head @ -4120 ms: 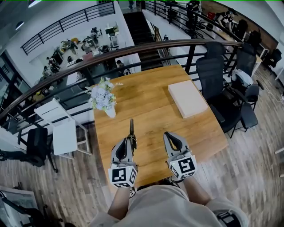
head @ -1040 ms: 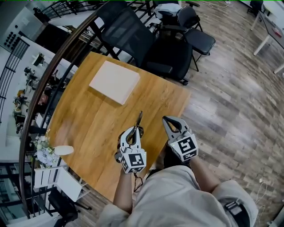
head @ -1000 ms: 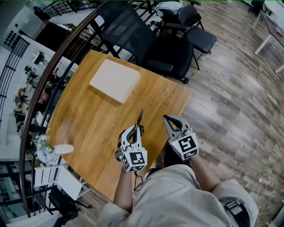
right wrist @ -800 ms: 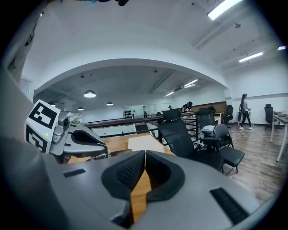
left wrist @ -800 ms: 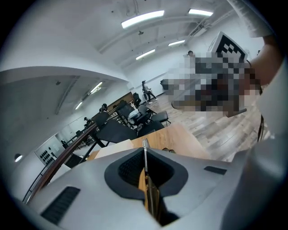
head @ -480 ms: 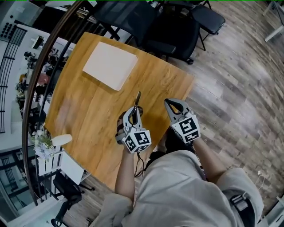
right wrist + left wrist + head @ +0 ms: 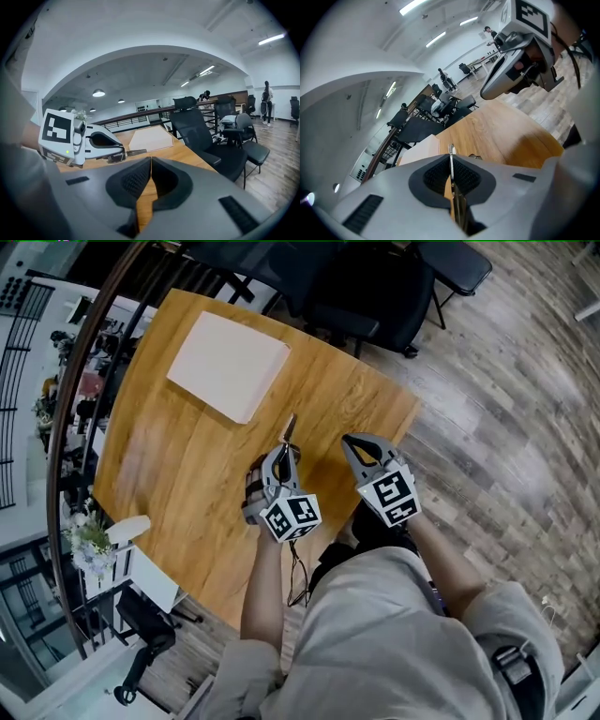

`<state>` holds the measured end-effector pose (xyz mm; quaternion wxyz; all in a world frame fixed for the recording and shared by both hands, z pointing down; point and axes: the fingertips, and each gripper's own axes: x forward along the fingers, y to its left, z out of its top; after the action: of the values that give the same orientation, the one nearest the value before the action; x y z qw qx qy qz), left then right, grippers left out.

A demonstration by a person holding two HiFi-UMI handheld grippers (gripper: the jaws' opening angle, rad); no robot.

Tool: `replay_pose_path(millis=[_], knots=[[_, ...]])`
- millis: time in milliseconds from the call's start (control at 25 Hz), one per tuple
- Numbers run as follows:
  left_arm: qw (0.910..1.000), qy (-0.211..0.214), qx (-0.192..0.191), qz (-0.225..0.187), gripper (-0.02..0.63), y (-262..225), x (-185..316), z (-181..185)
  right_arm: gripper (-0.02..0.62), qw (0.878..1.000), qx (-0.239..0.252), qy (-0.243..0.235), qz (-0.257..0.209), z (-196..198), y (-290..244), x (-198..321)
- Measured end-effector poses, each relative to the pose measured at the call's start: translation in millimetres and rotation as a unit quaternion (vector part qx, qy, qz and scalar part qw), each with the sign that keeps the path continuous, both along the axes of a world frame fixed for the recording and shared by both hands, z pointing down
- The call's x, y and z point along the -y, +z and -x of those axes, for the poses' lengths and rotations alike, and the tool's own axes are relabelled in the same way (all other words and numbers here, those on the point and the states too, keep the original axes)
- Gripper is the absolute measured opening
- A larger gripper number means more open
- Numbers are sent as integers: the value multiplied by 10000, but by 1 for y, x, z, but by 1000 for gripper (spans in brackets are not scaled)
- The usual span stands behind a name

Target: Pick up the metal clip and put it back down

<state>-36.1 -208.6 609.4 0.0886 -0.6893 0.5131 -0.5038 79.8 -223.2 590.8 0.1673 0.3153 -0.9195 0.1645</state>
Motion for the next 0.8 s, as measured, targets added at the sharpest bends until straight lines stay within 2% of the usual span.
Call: replay_pose_path(millis=[440, 800], knots=[[9987, 0, 475, 207, 26, 31, 23, 12, 26, 9990, -142, -355, 240, 11, 26, 12], [9972, 19, 658, 363, 26, 51, 39, 22, 26, 9981, -187, -435, 388, 20, 42, 22]])
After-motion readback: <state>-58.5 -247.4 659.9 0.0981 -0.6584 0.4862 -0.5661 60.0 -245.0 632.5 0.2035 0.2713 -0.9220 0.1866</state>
